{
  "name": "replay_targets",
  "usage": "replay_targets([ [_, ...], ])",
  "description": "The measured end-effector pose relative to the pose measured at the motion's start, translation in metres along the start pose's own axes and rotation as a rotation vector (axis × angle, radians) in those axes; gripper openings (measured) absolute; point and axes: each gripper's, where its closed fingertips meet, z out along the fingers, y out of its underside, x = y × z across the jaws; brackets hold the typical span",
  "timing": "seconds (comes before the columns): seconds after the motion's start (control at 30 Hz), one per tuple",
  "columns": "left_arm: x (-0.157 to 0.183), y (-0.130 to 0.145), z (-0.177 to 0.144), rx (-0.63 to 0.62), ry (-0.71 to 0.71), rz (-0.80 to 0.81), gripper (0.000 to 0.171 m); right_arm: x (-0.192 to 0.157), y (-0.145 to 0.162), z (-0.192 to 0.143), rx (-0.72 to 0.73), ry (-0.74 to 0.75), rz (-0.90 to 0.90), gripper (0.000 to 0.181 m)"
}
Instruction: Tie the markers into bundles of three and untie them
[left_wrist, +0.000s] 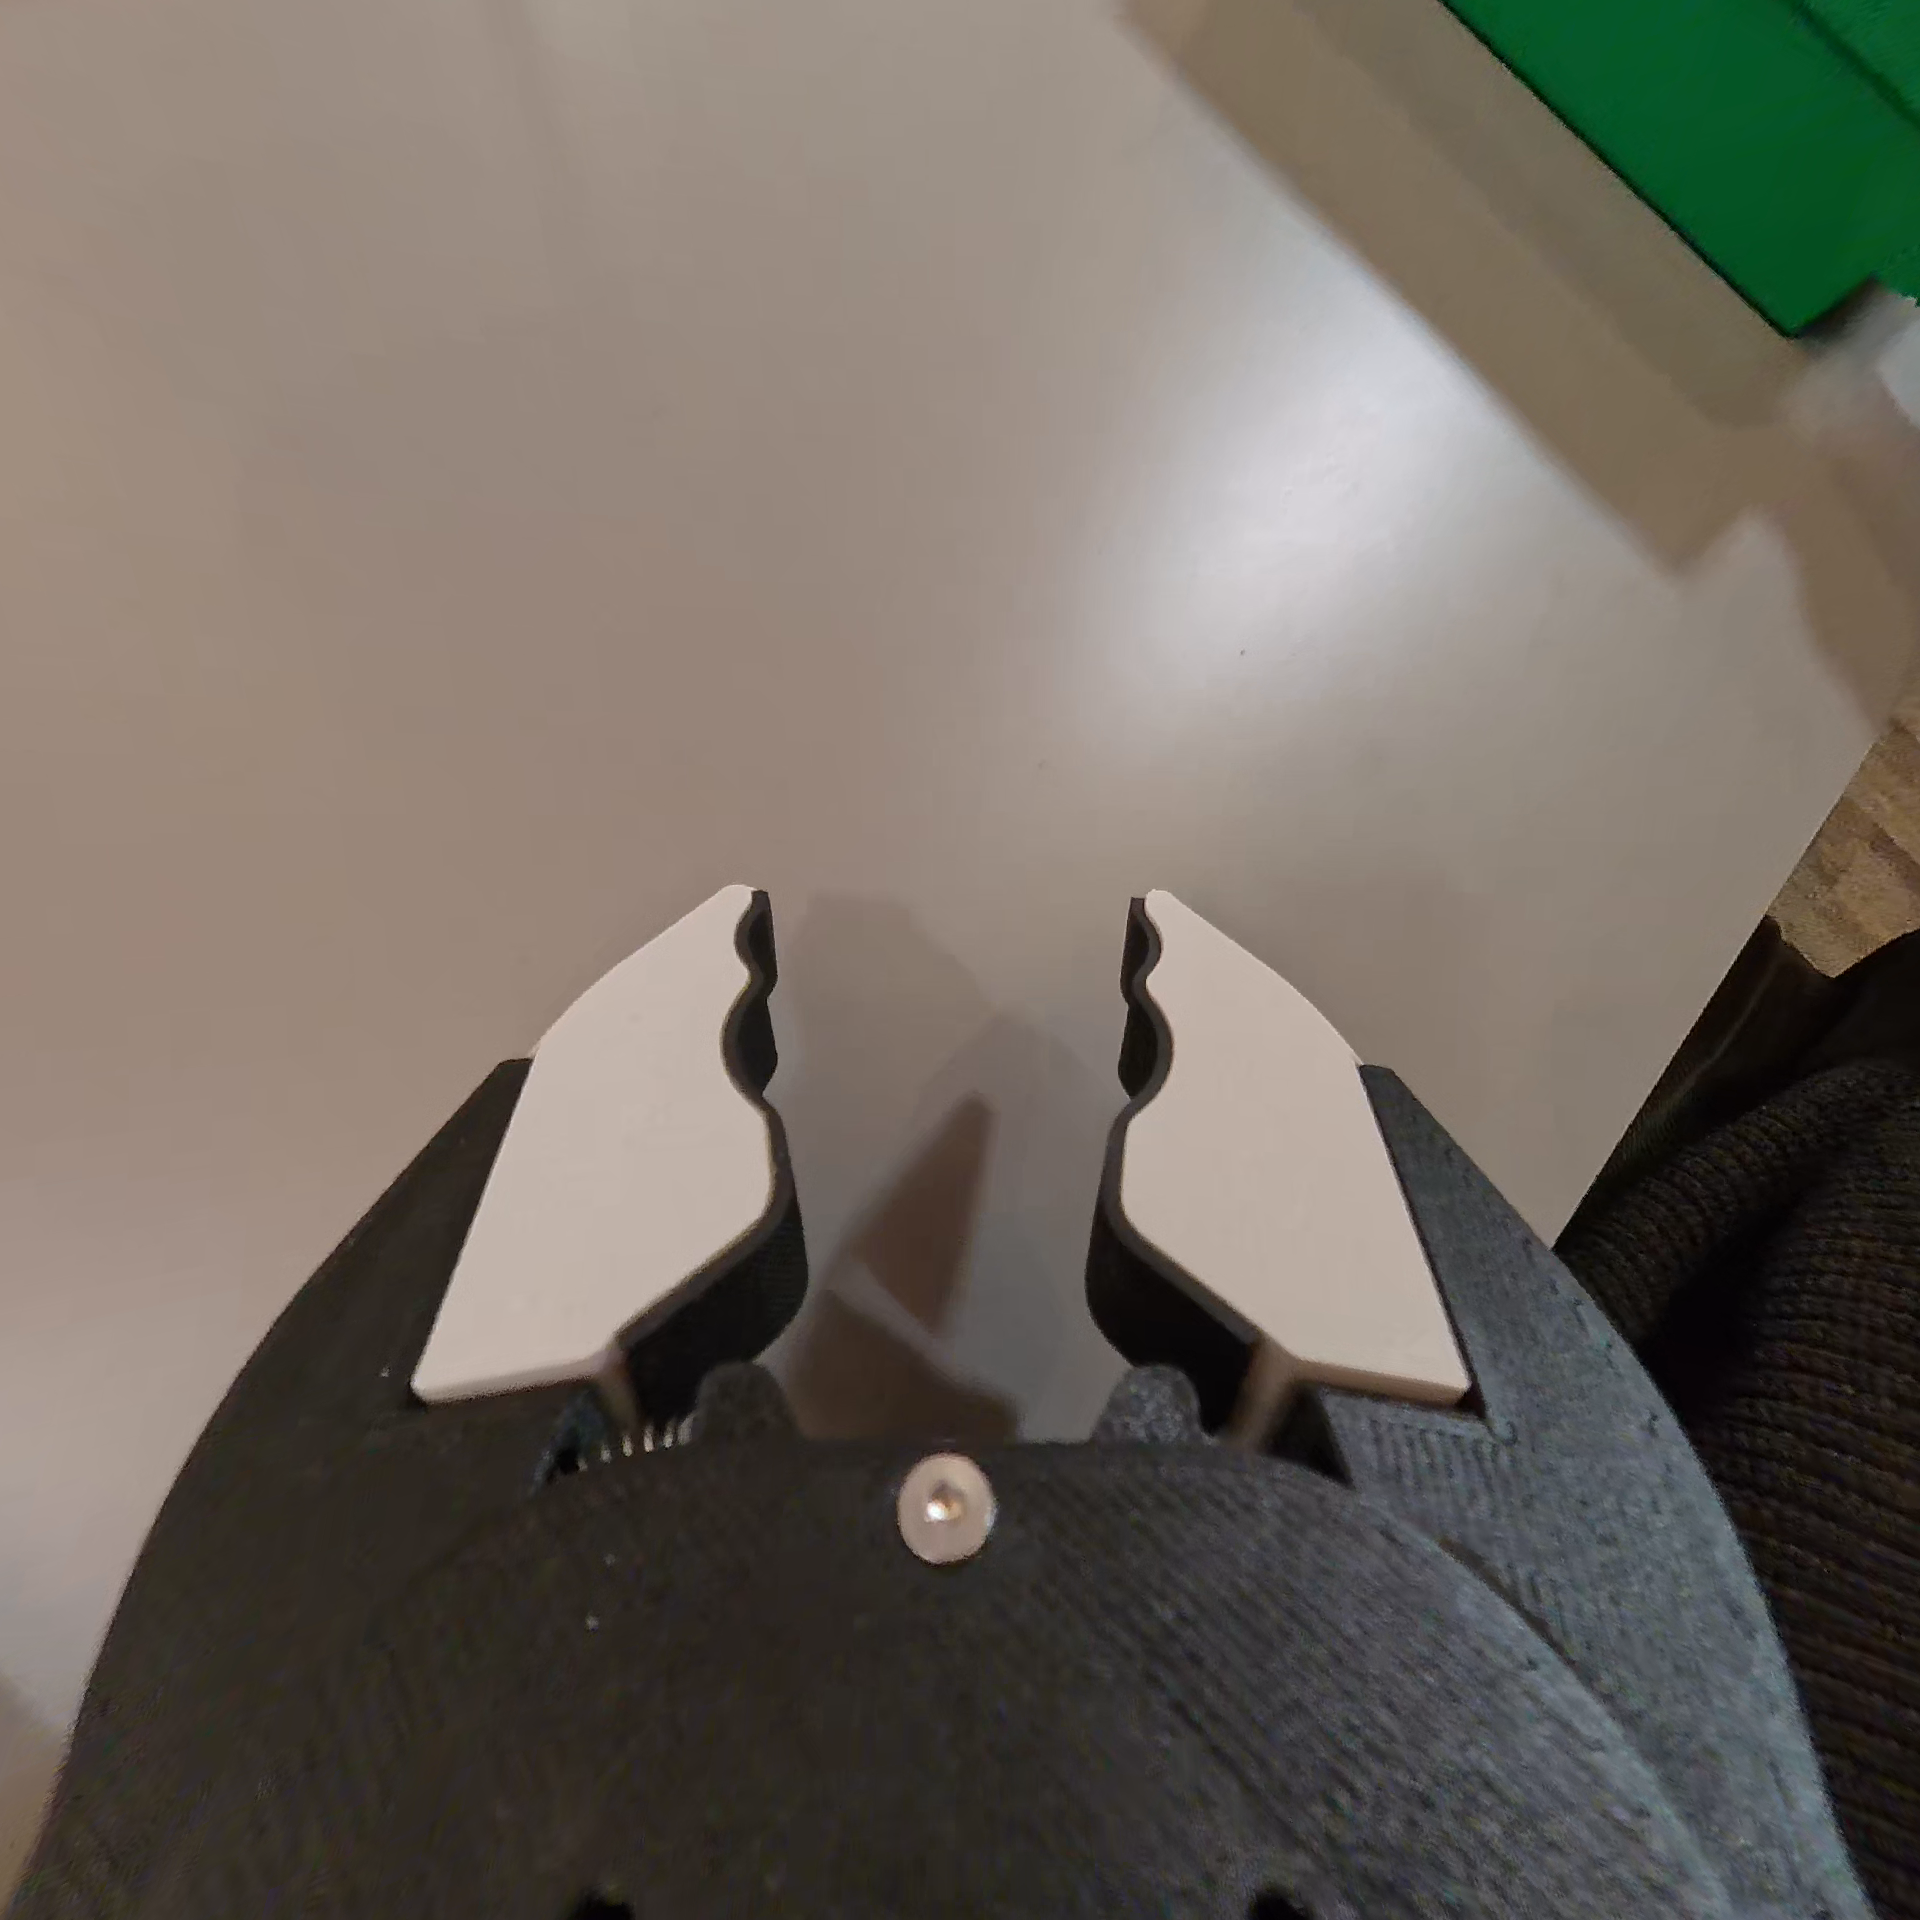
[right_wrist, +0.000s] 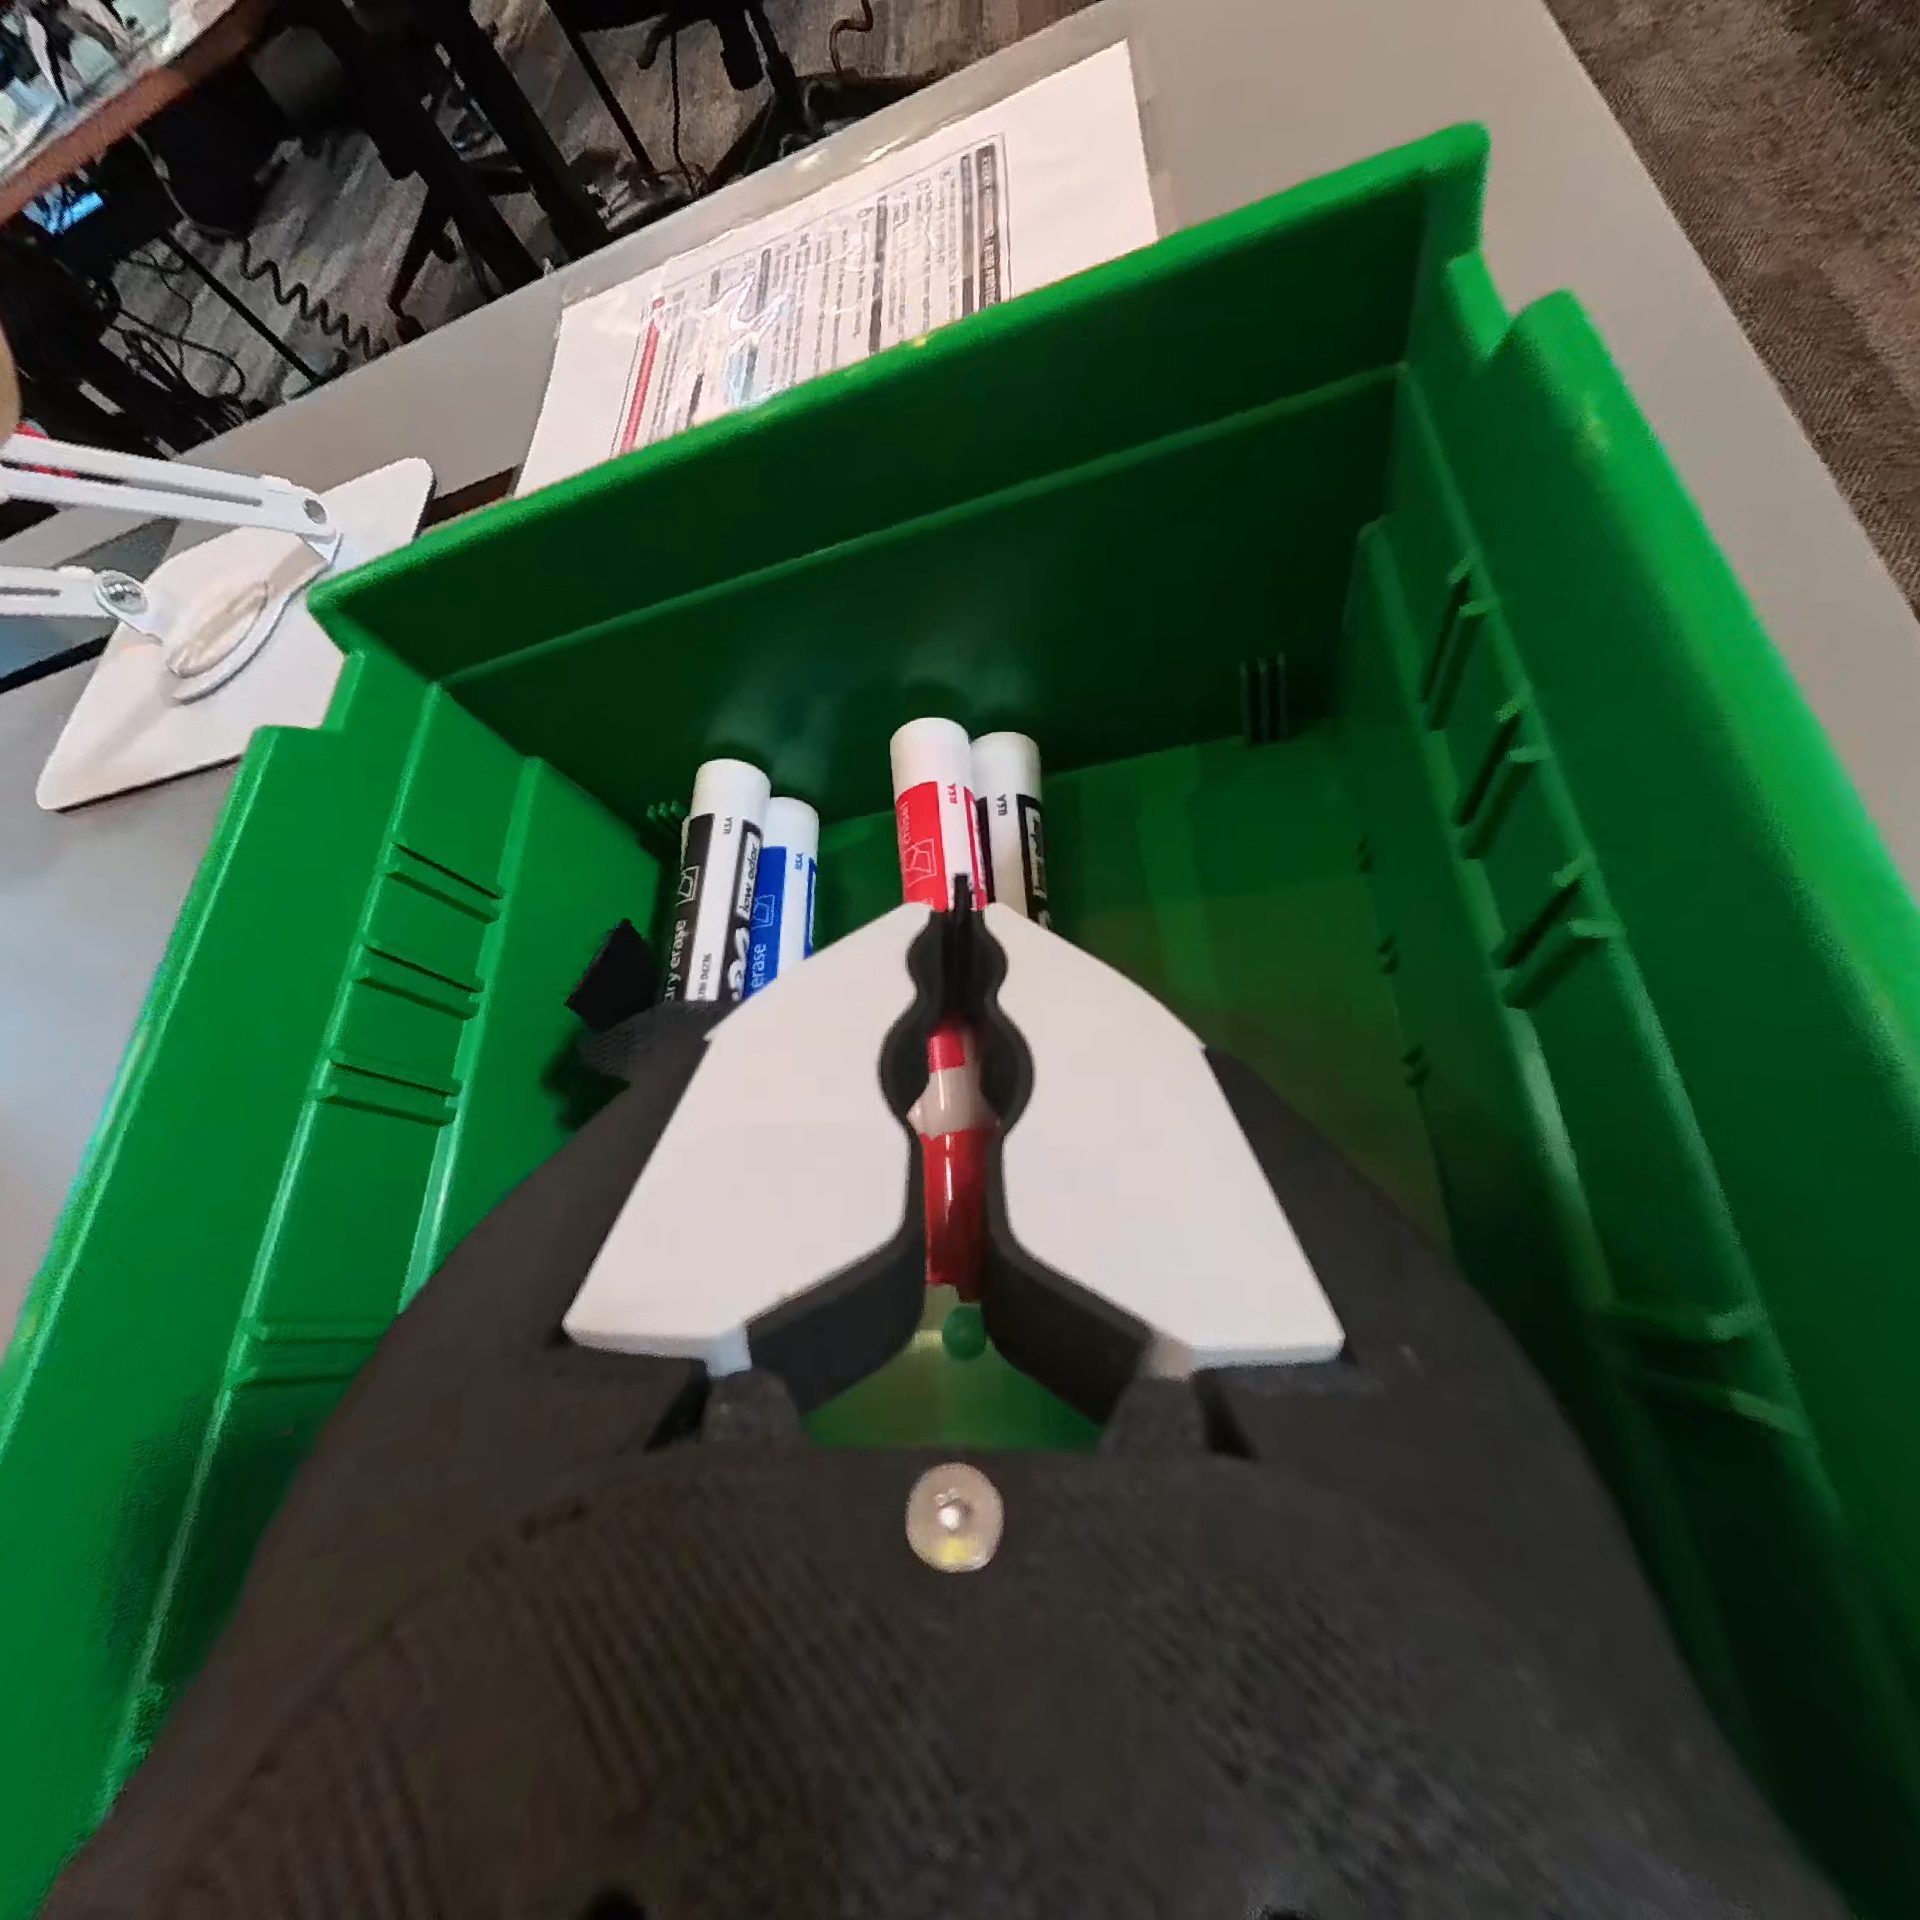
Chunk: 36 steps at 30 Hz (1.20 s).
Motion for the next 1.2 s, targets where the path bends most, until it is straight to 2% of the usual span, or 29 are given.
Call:
replay_targets([
  [0.13,-0.001,-0.002,-0.001,0.011,-0.006,-0.003,0.066,0.000,-0.001,-0.001,-0.011,0.023,-0.014,0.007],
  [0.27,-0.001,-0.003,-0.002,0.016,0.001,-0.012,0.066,-0.001,-0.010,-0.008,0.021,0.009,0.013,0.024],
  [0.37,-0.001,-0.005,-0.001,0.020,0.007,-0.011,0.065,-0.001,-0.014,-0.014,0.041,-0.011,0.052,0.024],
  [0.47,0.001,-0.006,0.000,0.023,0.012,-0.007,0.065,0.000,-0.013,-0.017,0.034,-0.032,0.091,0.023],
  [0.73,0.004,-0.004,0.005,-0.004,0.026,0.004,0.066,-0.001,0.014,-0.009,-0.100,-0.026,0.046,0.023],
  [0.87,0.003,-0.002,0.006,-0.013,0.029,0.002,0.066,0.000,0.015,-0.006,-0.095,-0.032,0.049,0.010],
  [1.2,0.002,0.002,0.005,-0.025,0.025,-0.006,0.066,-0.002,0.015,-0.006,-0.094,-0.061,0.029,0.003],
])
